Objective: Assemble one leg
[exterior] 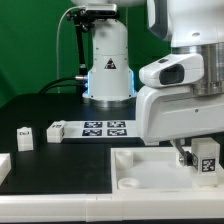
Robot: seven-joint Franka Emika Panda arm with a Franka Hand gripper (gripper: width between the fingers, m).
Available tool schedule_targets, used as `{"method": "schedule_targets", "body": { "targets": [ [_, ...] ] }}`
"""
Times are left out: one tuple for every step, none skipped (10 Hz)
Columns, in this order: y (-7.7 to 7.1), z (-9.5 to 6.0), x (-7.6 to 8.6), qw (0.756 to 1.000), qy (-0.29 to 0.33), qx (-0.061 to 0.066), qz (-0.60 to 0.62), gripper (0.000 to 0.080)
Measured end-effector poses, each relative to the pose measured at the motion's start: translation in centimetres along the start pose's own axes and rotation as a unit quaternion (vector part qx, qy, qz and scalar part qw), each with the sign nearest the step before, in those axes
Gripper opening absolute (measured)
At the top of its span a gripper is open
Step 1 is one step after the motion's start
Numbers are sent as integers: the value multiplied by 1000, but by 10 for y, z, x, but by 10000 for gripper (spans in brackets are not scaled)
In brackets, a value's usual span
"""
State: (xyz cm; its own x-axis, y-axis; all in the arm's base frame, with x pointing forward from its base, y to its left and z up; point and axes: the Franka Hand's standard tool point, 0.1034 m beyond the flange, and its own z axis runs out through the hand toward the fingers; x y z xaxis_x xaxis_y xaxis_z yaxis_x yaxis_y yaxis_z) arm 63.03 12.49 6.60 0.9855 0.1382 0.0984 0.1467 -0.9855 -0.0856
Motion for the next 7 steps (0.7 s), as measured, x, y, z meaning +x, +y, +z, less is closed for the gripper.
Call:
{"method": "schedule_targets", "body": {
  "targets": [
    [0, 0, 0, 1000, 0, 0, 0, 386],
    [3, 0, 0, 1000, 0, -2, 1, 294],
    [4, 0, 0, 1000, 0, -2, 1, 294],
    [4, 0, 0, 1000, 0, -2, 5, 294],
    [4, 0, 0, 1000, 0, -2, 19, 294],
    [4, 0, 0, 1000, 0, -2, 18, 294],
    [5, 0, 0, 998, 1, 1, 67, 294]
  ]
}}
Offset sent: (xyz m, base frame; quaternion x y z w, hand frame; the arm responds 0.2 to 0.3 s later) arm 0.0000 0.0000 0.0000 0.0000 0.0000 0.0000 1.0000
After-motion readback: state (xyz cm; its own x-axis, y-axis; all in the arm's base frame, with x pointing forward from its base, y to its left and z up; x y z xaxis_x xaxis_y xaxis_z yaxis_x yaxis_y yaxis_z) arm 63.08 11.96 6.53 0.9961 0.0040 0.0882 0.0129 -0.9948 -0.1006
